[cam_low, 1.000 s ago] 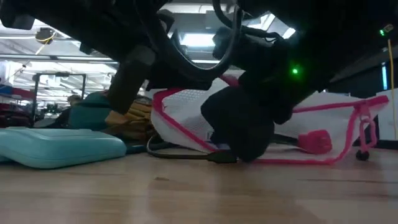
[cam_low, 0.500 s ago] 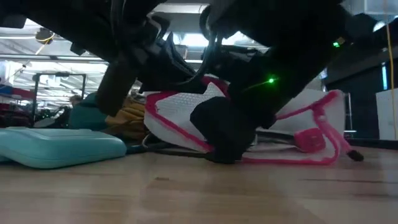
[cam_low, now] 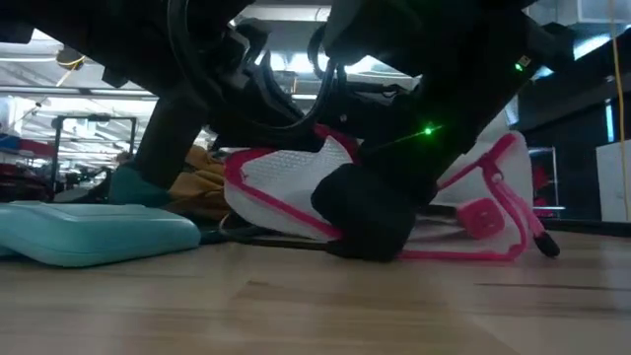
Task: Unpack backpack
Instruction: Remove the blue chocolate bar from the pink zipper pouch
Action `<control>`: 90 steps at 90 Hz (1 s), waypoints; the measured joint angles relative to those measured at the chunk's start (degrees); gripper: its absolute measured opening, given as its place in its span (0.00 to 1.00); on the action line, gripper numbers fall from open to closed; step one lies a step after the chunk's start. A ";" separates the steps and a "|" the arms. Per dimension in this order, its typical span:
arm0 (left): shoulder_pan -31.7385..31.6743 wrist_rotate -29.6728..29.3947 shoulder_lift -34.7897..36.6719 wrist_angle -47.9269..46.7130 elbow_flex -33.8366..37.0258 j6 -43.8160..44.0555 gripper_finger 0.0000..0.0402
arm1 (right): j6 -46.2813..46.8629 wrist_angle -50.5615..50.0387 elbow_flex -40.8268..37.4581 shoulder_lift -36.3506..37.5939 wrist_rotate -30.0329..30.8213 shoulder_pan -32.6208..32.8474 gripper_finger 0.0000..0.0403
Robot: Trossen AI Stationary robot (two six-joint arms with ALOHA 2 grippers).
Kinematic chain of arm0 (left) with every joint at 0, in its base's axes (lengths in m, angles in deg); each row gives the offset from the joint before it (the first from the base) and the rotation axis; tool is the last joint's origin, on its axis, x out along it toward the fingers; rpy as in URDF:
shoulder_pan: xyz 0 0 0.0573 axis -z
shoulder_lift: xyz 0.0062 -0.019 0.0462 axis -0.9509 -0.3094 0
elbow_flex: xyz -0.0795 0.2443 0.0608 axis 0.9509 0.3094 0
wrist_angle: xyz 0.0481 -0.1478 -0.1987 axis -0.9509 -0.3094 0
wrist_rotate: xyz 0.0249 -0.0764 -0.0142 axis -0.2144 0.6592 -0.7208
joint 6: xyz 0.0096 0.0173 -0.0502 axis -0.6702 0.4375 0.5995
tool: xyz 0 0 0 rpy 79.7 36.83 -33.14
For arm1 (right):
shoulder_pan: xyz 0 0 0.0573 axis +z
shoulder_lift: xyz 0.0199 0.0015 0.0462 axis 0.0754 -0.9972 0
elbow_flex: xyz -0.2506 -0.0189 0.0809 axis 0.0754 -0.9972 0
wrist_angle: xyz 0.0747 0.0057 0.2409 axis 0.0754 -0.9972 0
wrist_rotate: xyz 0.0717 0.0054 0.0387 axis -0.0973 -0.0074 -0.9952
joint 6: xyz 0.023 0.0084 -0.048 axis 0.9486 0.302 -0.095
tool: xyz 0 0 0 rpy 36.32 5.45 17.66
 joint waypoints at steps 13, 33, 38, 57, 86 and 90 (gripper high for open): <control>-0.63 -0.06 0.00 -1.13 0.00 0.86 0.00 | 0.16 -4.08 3.38 0.32 0.16 2.69 0.01; -1.27 -0.27 0.00 -2.55 0.00 1.71 0.00 | 1.19 -11.47 9.71 0.64 1.67 7.16 0.00; -1.25 -0.29 0.00 -2.72 0.00 1.73 0.00 | 1.59 -13.64 11.64 0.64 2.96 8.32 0.00; -1.27 -0.36 0.00 -2.82 0.00 1.89 0.00 | 5.32 -18.69 16.22 0.72 5.56 11.33 0.00; -1.27 -0.49 0.00 -2.71 0.00 2.30 0.00 | 12.77 -15.27 11.13 0.31 4.39 8.30 0.04; -1.27 -0.51 0.00 -2.74 0.00 2.49 0.00 | 12.83 -13.85 10.00 0.31 2.52 7.56 0.07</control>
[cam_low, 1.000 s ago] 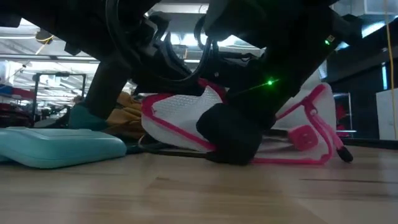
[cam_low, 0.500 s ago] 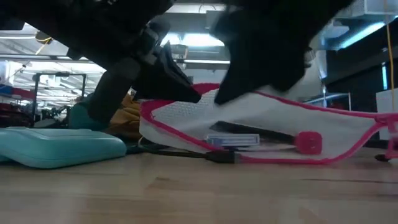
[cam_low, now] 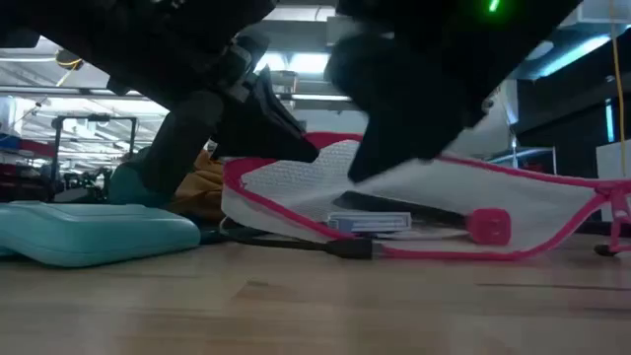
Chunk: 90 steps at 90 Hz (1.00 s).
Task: Unpack backpack
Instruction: Remove the blue chocolate bar from the pink zipper pouch
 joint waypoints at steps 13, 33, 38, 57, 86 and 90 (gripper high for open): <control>-0.02 -0.02 0.00 0.02 0.00 -0.18 0.00 | -0.41 2.70 -1.88 -0.05 -0.96 -1.87 0.21; -0.07 -0.07 0.00 0.04 0.00 -0.40 0.00 | -0.92 5.59 -3.54 -0.11 -1.43 -5.05 0.38; -0.07 -0.09 0.00 0.02 0.00 -0.40 0.00 | -0.97 6.00 -3.54 -0.11 -2.05 -5.97 0.39; -0.07 -0.09 0.00 -0.07 0.00 -0.40 0.00 | -2.31 7.28 -3.62 -0.11 -6.17 -8.58 0.39; -0.04 0.00 0.00 -0.48 0.00 -0.40 0.00 | -4.49 9.87 -3.48 -0.11 -5.43 -8.05 0.37; -0.04 0.00 0.00 -0.48 0.00 -0.40 0.00 | -4.52 9.76 -3.26 -0.05 -5.33 -8.00 0.37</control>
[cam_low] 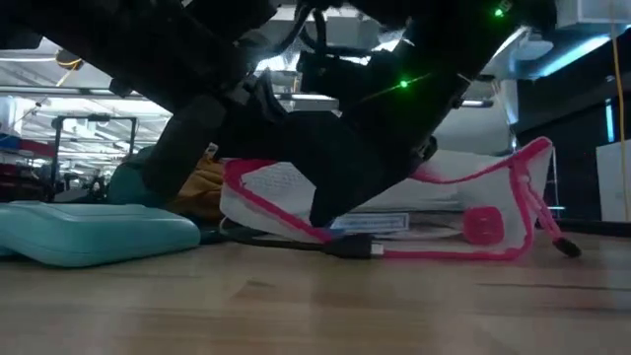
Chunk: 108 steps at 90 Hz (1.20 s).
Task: Unpack backpack
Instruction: Remove the blue chocolate bar from the pink zipper pouch
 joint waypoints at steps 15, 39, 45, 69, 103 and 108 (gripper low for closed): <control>0.00 0.03 0.00 -0.01 0.00 0.00 0.00 | 0.19 0.41 0.32 0.26 -0.51 0.42 0.37; 0.00 0.07 0.00 0.02 0.00 0.32 0.00 | 0.50 1.02 0.56 0.42 -2.71 0.65 0.37; 0.00 0.07 0.00 0.03 0.00 0.35 0.00 | 0.52 1.02 0.56 0.42 -2.83 0.62 0.37; 0.02 0.09 0.00 0.11 0.00 0.42 0.00 | 0.59 2.63 -0.11 -0.06 -4.43 0.18 0.37; 0.01 0.16 0.00 0.14 0.02 0.45 0.00 | -1.71 5.40 -2.81 -0.19 -6.09 -0.90 0.20; 0.01 0.20 0.00 0.14 0.02 0.44 0.00 | -2.53 5.35 -2.84 -0.19 -6.14 -0.88 0.13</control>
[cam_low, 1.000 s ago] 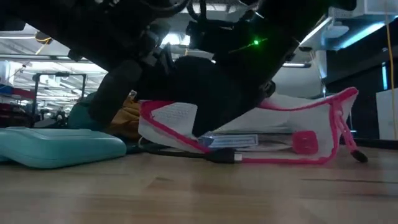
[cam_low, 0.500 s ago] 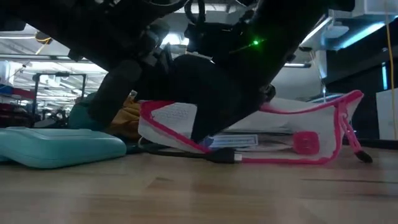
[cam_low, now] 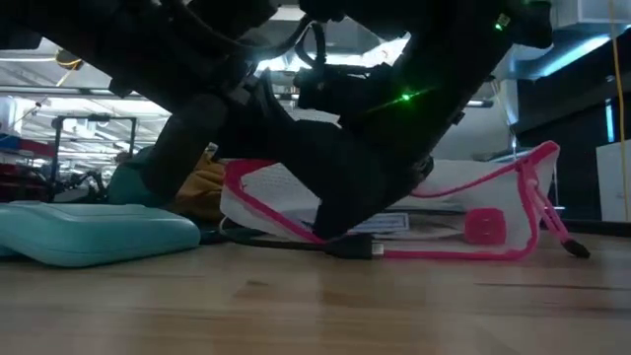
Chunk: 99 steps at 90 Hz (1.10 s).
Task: Unpack backpack
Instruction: Remove the blue chocolate bar from the pink zipper pouch
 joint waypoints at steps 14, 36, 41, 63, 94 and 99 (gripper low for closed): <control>0.01 0.06 0.00 -0.03 0.00 -0.01 0.00 | -1.50 -0.13 -0.01 0.00 -0.68 0.04 0.03; 0.03 0.04 0.00 -0.09 0.00 -0.09 0.00 | -1.52 -9.58 5.98 0.00 -0.64 2.72 0.00; 0.03 0.04 0.00 -0.09 0.00 -0.14 0.00 | -1.50 -11.96 7.90 0.00 0.57 3.80 0.00; 0.03 0.02 0.00 -0.09 0.00 -0.18 0.00 | 1.01 -22.14 16.18 0.00 5.81 8.25 0.00; -0.01 -0.19 0.00 -0.09 0.00 -0.24 0.00 | 12.04 -36.03 22.08 0.04 10.09 13.36 0.00; -0.01 -0.22 0.00 -0.09 0.00 -0.24 0.00 | 13.55 -37.34 22.55 0.04 10.58 13.97 0.00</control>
